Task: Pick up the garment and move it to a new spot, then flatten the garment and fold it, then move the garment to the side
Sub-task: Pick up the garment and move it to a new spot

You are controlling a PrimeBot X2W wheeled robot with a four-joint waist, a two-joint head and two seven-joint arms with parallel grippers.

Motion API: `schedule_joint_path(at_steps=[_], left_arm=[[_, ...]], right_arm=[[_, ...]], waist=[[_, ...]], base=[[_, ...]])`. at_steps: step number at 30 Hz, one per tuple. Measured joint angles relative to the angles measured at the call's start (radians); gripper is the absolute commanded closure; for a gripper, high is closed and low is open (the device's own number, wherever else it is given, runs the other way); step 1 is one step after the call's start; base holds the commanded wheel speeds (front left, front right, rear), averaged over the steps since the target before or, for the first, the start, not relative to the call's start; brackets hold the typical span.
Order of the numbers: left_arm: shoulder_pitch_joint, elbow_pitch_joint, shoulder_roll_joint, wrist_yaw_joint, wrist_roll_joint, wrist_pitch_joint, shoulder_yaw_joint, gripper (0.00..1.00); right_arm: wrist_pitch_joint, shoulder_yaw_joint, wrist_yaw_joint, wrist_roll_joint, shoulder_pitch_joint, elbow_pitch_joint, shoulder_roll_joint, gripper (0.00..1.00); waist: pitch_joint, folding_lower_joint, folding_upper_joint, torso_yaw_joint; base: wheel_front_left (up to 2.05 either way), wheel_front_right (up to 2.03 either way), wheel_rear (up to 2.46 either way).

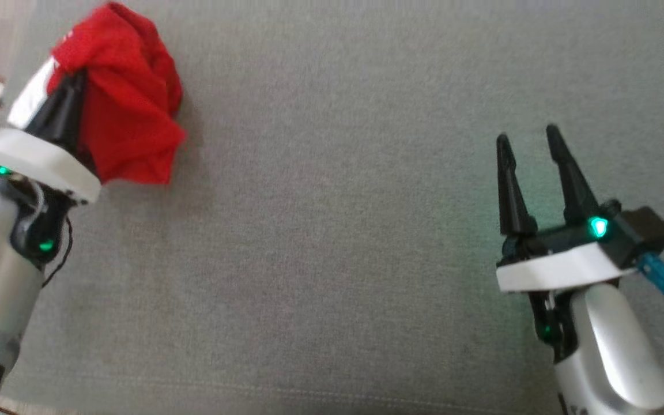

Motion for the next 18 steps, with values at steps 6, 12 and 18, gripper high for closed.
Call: schedule_joint_path(at_steps=[6,12,18], left_arm=[[0.106,-0.172,-0.015,0.027,0.029,-0.001,0.123,1.00],[0.267,-0.300,-0.054,0.054,0.085,-0.001,0.146,1.00],[0.264,-0.394,-0.101,0.065,0.136,0.000,0.089,1.00]], right_arm=[[0.000,0.000,0.000,0.029,0.046,0.006,0.000,0.00],[0.000,0.019,0.000,0.038,0.054,0.007,0.001,0.00],[0.000,0.028,0.000,0.046,0.053,0.003,0.001,0.00]], waist=[[-0.062,0.0000,0.0000,-0.011],[-0.102,0.0000,0.0000,-0.041],[-0.115,0.0000,0.0000,-0.094]], base=[[0.00,0.00,0.00],[0.00,0.00,0.00],[0.00,0.00,0.00]])
